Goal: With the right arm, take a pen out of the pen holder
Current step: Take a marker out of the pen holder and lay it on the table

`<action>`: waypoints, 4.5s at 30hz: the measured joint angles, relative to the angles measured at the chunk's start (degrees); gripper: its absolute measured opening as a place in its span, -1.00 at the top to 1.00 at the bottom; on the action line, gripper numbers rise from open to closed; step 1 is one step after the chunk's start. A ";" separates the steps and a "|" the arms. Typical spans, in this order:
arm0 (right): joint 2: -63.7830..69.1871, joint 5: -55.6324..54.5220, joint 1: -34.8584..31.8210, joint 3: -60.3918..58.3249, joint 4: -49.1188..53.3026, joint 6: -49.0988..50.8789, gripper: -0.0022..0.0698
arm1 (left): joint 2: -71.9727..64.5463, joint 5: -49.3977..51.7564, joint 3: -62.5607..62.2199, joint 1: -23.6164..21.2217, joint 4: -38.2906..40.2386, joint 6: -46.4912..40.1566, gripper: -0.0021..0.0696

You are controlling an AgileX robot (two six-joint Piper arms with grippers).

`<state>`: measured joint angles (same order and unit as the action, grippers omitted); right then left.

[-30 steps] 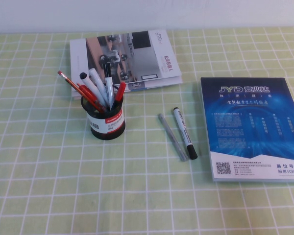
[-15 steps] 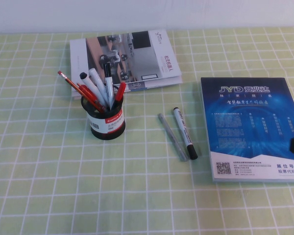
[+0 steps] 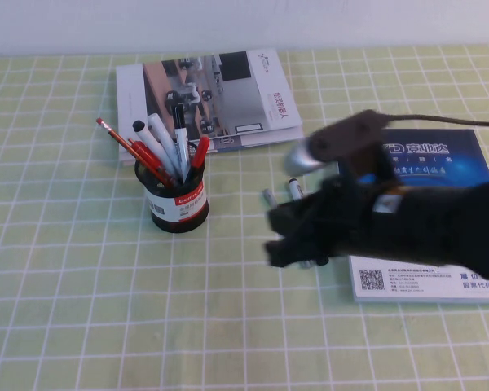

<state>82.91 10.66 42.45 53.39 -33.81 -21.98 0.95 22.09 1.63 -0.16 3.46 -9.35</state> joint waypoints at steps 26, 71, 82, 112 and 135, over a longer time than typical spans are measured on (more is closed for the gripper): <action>34.18 -2.97 7.92 44.46 13.03 -14.09 -0.16 | 0.00 0.00 0.00 0.00 0.00 0.00 0.96; 50.85 -3.37 5.52 64.94 13.74 -17.95 0.26 | 0.00 0.00 0.00 0.00 0.00 0.00 0.96; 50.85 -3.37 5.52 64.94 13.74 -18.19 0.56 | 0.00 0.00 0.00 0.00 0.00 0.00 0.96; 42.73 2.21 5.52 65.04 13.31 -18.19 0.89 | 0.00 0.00 0.00 0.00 0.00 0.00 0.96; 27.17 26.91 0.67 65.04 38.61 20.11 0.89 | 0.00 0.00 0.00 0.00 0.00 0.00 0.96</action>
<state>110.07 37.56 43.12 118.42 4.80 -1.86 0.95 22.09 1.63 -0.16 3.46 -9.35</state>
